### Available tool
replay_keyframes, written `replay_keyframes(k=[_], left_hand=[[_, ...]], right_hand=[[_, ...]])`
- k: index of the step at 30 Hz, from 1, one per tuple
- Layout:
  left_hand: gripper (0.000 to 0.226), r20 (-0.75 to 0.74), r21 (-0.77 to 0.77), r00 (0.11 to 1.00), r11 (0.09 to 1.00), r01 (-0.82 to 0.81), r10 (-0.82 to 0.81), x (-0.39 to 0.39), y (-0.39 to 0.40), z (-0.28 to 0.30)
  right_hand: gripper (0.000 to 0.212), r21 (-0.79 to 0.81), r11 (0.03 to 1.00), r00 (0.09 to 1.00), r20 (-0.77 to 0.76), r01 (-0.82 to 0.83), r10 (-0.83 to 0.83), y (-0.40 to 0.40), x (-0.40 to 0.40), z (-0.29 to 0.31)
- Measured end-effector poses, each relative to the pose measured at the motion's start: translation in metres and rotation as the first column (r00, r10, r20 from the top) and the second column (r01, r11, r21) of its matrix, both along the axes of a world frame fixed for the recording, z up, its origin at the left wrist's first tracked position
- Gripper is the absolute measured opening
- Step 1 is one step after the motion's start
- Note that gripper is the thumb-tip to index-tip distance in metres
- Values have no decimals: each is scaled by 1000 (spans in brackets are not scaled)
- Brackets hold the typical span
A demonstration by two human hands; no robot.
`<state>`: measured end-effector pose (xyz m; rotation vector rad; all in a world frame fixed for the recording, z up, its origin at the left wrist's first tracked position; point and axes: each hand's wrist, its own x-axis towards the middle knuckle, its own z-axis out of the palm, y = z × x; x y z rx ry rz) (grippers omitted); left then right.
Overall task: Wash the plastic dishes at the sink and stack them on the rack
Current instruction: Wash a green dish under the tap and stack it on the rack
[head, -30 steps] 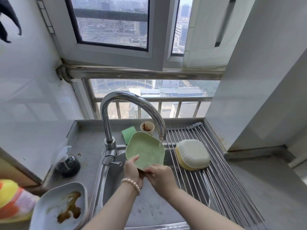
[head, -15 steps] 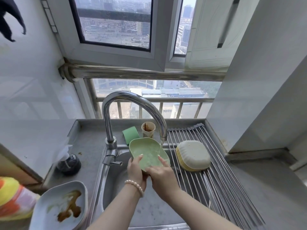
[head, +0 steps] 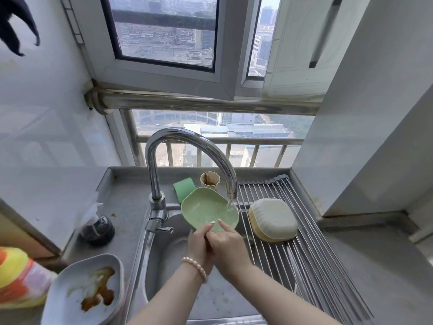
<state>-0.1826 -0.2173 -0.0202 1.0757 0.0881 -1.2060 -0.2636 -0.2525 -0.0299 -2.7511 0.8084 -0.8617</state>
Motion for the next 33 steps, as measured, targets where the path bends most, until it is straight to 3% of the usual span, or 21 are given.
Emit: replay_keyframes(k=[3, 4, 6, 8, 10, 12, 14, 16, 18, 20, 22, 24, 26, 29, 31, 33], left_hand=[[32, 3, 19, 1000, 1000, -25, 25, 2, -4, 4], [34, 0, 26, 1000, 999, -21, 21, 8, -5, 8], [30, 32, 62, 999, 998, 12, -14, 18, -4, 13], [28, 36, 120, 996, 990, 74, -79, 24, -3, 16], [25, 23, 144, 991, 982, 125, -129, 24, -1, 15], [23, 1, 109, 995, 989, 98, -98, 20, 0, 14], [23, 13, 48, 1000, 999, 7, -8, 9, -2, 6], [17, 25, 19, 996, 996, -83, 83, -3, 1, 2], [14, 9, 13, 992, 992, -125, 125, -7, 1, 0], [36, 3, 30, 986, 986, -165, 165, -1, -3, -4], [60, -19, 40, 983, 983, -181, 182, 9, -5, -10], [50, 32, 47, 982, 981, -189, 188, 13, -3, -6], [28, 121, 61, 981, 985, -162, 154, 11, -1, 1], [31, 126, 61, 991, 996, -59, 51, 3, 2, 1], [42, 68, 84, 998, 996, -9, 3, -1, 3, -3], [50, -12, 68, 1000, 998, 21, -20, -2, 4, -8]], right_hand=[[15, 250, 968, 983, 181, -30, -16, 8, 2, -1], [15, 245, 968, 983, 182, -58, 12, 3, -5, -5], [16, 68, 997, 996, 82, -44, 39, -14, -22, -13], [5, -94, 995, 992, -124, 16, -27, -32, -36, -19], [28, -151, 987, 946, -306, 62, -106, -36, -39, -19], [32, -186, 979, 936, -322, 86, -143, -28, -32, -17], [18, -206, 974, 970, -202, 91, -134, -15, -19, -8], [17, -119, 990, 992, -95, 73, -85, -3, -3, -3], [18, 75, 996, 999, -5, 46, -46, 3, 3, 0], [28, 331, 944, 1000, 17, -3, -3, 3, -3, 4], [56, 488, 872, 992, -82, -44, 96, -2, -11, 8], [86, 378, 924, 959, -236, -56, 155, -9, -19, 9], [102, 195, 980, 896, -439, 23, 67, -17, -21, 12], [92, 63, 974, 698, -707, 217, -110, -24, -18, 24], [82, 88, 939, 585, -800, 332, -132, -24, -10, 33], [87, 111, 916, 517, -848, 385, -114, -23, -3, 37]])
